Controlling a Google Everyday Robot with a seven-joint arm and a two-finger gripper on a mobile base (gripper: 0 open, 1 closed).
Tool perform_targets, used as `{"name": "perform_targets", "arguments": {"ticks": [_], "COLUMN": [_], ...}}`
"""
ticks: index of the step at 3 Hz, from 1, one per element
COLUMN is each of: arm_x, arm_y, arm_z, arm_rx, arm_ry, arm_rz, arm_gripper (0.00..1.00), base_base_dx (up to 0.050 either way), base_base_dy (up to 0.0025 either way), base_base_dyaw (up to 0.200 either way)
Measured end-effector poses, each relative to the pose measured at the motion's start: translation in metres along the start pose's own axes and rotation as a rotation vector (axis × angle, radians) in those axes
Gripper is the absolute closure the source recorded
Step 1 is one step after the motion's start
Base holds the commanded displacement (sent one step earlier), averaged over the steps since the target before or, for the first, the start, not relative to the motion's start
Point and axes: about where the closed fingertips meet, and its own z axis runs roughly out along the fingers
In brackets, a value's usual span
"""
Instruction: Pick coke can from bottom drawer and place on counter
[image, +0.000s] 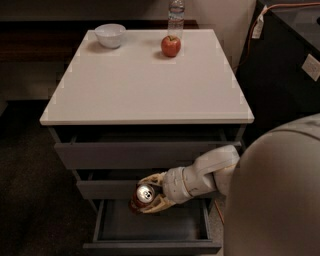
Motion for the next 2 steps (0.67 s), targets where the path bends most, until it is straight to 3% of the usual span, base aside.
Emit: {"name": "perform_targets", "arguments": {"ticks": [2], "arm_x": [-0.052], "arm_y": [-0.004], "arm_z": [-0.015], "arm_rx": [-0.005], "arm_ry": [-0.122], "arm_rz": [0.013], "arm_gripper": [1.0], "base_base_dx": [0.0], "base_base_dy": [0.0], "base_base_dyaw": [0.0]}}
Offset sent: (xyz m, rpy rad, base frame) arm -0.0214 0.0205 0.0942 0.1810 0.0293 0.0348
